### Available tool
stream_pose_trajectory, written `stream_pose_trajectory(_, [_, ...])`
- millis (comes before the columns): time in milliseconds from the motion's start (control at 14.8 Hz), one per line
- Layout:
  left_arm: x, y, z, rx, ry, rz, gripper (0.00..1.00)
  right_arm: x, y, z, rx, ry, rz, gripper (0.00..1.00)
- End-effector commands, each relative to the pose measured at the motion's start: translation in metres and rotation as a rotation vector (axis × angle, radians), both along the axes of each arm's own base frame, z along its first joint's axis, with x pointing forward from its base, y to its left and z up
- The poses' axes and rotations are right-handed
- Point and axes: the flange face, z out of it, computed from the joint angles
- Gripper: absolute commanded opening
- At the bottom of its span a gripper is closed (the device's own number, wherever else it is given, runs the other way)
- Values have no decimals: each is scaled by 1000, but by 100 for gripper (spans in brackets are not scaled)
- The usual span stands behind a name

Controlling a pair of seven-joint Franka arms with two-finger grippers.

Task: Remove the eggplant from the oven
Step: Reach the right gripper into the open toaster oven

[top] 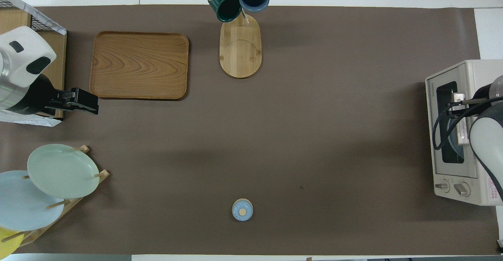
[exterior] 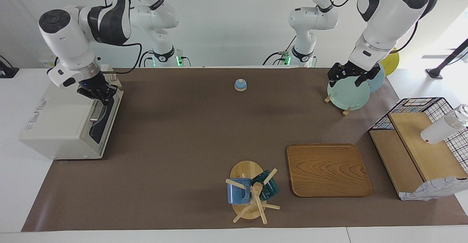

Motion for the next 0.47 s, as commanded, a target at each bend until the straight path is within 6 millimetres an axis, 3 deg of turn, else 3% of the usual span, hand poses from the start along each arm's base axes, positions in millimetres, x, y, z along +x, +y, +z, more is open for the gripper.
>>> stream_pose_trajectory(0, [-1, 3, 5, -6, 1, -3, 100, -10, -5, -13, -43, 6, -3, 0])
stream_pose_trajectory(406, [-1, 3, 4, -6, 4, -3, 100, -11, -14, -14, -110, 13, 24, 0])
